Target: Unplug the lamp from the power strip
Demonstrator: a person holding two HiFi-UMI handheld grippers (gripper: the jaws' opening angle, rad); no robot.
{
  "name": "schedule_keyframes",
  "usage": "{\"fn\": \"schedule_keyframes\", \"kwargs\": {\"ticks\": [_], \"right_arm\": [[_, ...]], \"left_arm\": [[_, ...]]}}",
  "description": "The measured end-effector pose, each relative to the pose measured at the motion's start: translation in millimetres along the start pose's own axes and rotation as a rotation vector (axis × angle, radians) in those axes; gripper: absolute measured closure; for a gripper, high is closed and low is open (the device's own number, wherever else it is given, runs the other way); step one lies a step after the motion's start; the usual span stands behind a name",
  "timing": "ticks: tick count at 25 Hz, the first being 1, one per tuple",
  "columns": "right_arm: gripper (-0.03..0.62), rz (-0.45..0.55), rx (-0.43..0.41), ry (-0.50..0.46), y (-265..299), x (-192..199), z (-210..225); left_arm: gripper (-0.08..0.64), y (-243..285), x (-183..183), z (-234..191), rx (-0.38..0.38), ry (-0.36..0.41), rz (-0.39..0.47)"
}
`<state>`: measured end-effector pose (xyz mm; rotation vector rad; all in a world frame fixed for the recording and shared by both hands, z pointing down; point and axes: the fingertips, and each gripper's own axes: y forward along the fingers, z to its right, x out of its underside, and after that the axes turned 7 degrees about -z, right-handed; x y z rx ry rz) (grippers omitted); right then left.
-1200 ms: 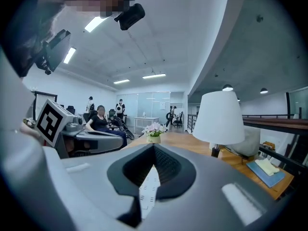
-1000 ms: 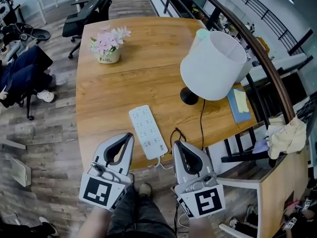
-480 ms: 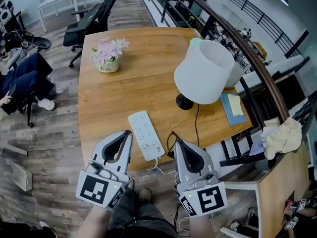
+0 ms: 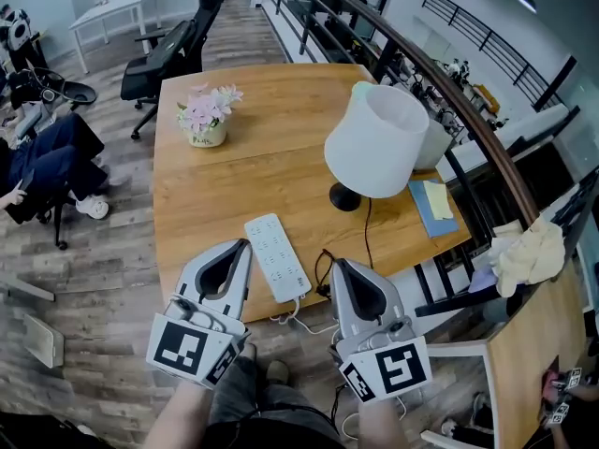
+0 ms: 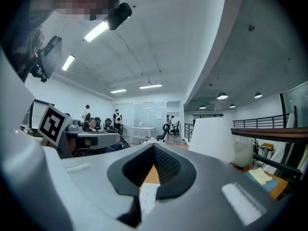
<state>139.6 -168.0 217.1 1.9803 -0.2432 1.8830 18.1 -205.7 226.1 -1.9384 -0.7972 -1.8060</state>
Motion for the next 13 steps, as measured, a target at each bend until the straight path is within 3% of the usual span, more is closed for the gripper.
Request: {"fn": "schedule_keyframes", "kwargs": {"ticks": [13], "right_arm": [[0.584, 0.035, -0.011, 0.019, -2.9, -12.4, -12.5]], "left_arm": [[0.565, -8.6, -8.8, -5.4, -0.004, 0.009, 0.025]]}}
